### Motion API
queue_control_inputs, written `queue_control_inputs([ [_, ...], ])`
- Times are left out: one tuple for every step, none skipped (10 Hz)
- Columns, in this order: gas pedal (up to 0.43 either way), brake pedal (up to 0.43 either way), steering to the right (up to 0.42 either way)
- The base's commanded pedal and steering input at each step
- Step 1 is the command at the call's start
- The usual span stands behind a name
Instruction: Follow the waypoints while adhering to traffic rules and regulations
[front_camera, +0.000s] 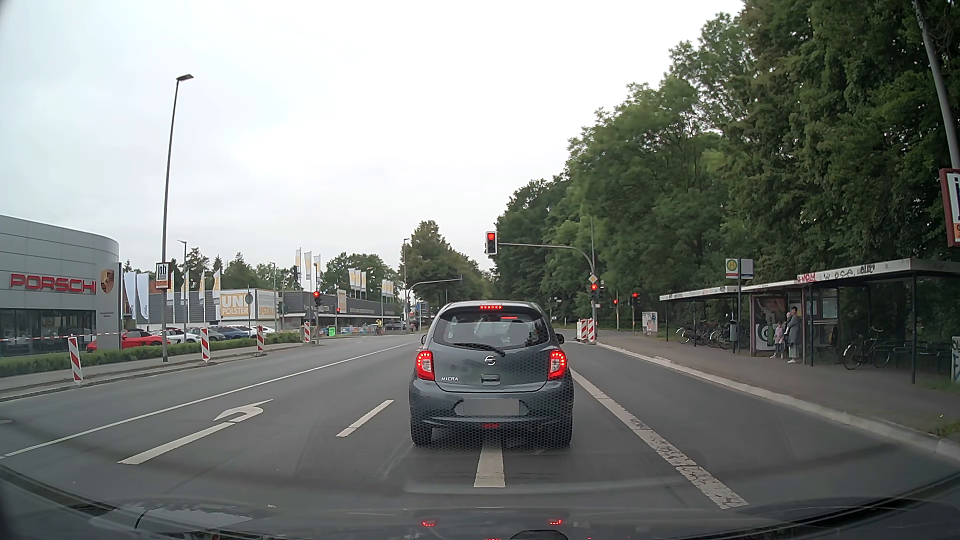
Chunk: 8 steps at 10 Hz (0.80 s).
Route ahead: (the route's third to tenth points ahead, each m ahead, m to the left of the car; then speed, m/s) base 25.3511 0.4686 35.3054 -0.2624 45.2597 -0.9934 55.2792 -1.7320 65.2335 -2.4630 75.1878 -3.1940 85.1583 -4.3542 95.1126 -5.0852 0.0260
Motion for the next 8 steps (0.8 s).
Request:
queue_control_inputs([
  [0.000,0.195,-0.005],
  [0.000,0.207,-0.005],
  [0.000,0.238,-0.005],
  [0.000,0.262,-0.005],
  [0.000,0.262,-0.005],
  [0.000,0.262,-0.005],
  [0.000,0.256,-0.005],
  [0.000,0.244,-0.005],
])
